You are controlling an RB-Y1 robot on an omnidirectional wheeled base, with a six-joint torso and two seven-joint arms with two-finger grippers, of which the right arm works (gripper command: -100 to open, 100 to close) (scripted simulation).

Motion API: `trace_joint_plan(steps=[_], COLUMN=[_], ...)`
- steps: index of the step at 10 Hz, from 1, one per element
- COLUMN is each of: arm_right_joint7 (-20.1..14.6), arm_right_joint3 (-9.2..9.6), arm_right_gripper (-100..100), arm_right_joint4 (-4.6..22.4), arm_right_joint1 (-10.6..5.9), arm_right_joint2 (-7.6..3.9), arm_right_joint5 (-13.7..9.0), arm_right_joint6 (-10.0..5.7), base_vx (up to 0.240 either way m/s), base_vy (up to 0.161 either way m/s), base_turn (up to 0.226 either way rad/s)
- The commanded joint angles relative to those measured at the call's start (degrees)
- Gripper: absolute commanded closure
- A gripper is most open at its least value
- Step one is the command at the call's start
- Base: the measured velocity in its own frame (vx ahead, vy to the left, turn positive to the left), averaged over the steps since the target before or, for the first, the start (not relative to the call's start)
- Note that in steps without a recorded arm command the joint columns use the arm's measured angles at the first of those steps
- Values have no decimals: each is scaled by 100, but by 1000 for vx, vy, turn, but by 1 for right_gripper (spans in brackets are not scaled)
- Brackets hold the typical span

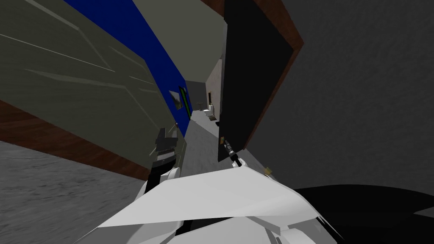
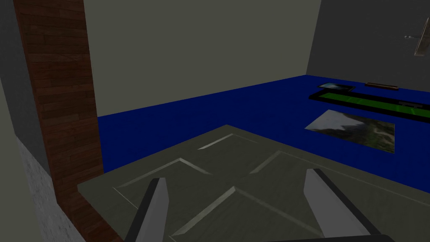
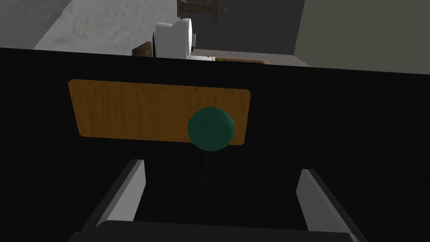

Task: Push the door open

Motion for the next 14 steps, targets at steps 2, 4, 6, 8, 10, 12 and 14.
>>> trace_joint_plan(steps=[2, 4, 6, 8, 10, 12, 14], arm_right_joint7=[67, 72, 72, 72, 72, 145, 203], arm_right_joint3=[-27, -31, -31, -31, -31, -123, -199], arm_right_gripper=[-100, -100, 100, 100, 100, 100, 100], arm_right_joint4=[17, 28, 28, 28, 28, 41, 48], arm_right_joint1=[-7, -12, -12, -12, -12, -17, -20], arm_right_joint2=[42, 46, 46, 46, 46, 43, 43], arm_right_joint5=[-37, -41, -41, -41, -41, -115, -178], arm_right_joint6=[18, 16, 16, 16, 16, 48, 62], base_vx=[197, 161, -30, -17, 0, 135, 178], base_vy=[39, 16, -2, -4, 0, 48, 73], base_turn=[36, 15, 2, 0, 0, -29, -32])
